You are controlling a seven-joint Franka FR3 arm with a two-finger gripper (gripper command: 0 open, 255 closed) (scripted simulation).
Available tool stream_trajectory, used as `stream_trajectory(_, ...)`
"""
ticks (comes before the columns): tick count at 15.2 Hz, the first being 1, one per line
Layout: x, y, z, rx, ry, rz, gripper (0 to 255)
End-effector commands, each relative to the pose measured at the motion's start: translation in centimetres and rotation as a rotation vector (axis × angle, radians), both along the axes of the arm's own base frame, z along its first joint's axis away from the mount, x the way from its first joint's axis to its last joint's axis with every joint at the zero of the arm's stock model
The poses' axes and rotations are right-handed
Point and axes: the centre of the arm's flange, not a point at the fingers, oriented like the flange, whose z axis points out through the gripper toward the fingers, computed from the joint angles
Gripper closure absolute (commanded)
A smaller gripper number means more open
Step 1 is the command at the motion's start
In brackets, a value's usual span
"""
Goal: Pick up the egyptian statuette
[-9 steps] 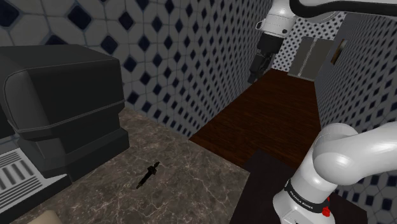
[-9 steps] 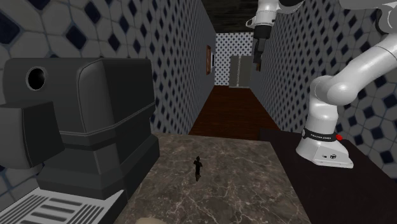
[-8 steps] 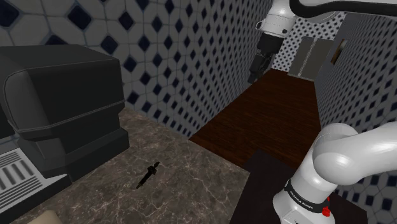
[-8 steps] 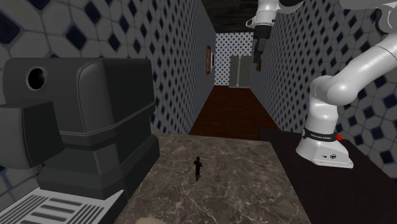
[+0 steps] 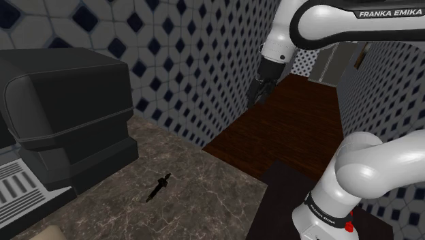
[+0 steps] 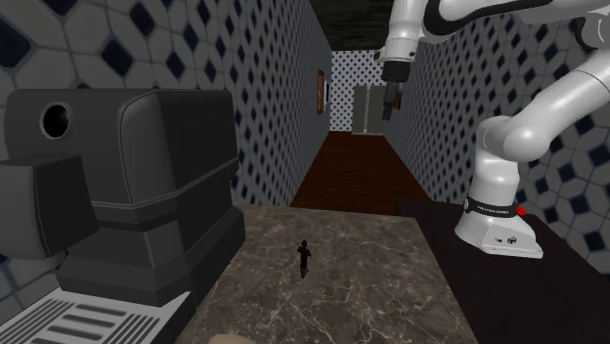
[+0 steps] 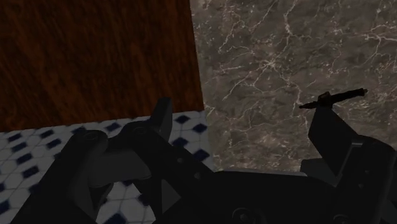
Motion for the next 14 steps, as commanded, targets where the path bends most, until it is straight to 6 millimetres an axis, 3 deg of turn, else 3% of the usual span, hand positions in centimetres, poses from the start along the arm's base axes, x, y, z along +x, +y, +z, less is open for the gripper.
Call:
stream_trajectory(1,0.7,1.7,-1.8,0.007,-0.001,-0.038,0)
stream_trajectory(14,5.5,12.8,-13.6,0.042,0.004,-0.265,0)
